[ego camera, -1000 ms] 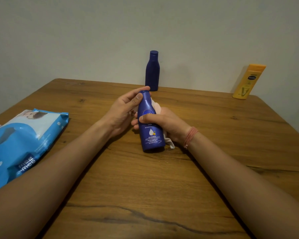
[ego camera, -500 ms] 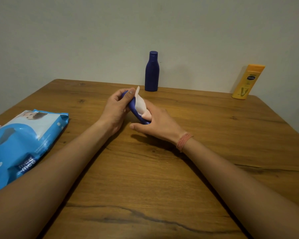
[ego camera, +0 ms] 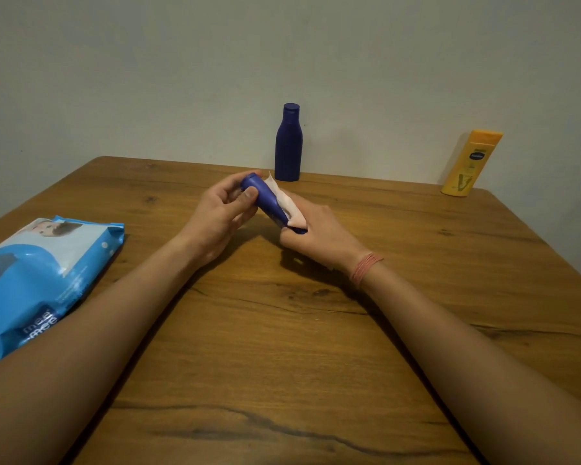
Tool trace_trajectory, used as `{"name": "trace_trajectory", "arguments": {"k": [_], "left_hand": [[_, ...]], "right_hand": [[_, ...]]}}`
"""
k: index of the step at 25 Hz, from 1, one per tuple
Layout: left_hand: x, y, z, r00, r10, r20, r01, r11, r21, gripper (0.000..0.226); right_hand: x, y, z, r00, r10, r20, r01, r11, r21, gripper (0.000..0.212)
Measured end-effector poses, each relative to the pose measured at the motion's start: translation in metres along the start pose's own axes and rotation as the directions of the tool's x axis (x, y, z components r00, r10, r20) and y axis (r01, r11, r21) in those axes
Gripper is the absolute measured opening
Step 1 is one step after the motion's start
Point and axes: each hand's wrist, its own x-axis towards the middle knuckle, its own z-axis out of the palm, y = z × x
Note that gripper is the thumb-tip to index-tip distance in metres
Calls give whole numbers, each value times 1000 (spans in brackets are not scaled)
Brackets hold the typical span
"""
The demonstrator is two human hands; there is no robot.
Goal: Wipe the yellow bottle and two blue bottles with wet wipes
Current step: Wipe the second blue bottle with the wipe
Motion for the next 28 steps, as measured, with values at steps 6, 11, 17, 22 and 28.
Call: {"name": "trace_trajectory", "arguments": {"k": [6,11,17,22,28], "left_hand": [[-1,-4,-1,991,8,-136,2,998,70,40],[0,-7,0,957,-39,-287,25,998,-52,41],[2,-7,6,952,-39,-304,58,997,52,52],[3,-6,7,947,-55,-318,57,998,-3,48],[-1,-6,0,965,-8,-260,5,1000,-14,33]], "right_hand": [[-2,-2,2,985,-147,-94,99,916,-388,71],[0,-8,23,976,-216,-10,165,777,-607,64],[1,7,10,989,11,-150,-51,962,-269,50],[1,1,18,977,-178,-121,118,912,-392,53],[0,18,-1,970,-18,-243,11,1000,-29,40]]}}
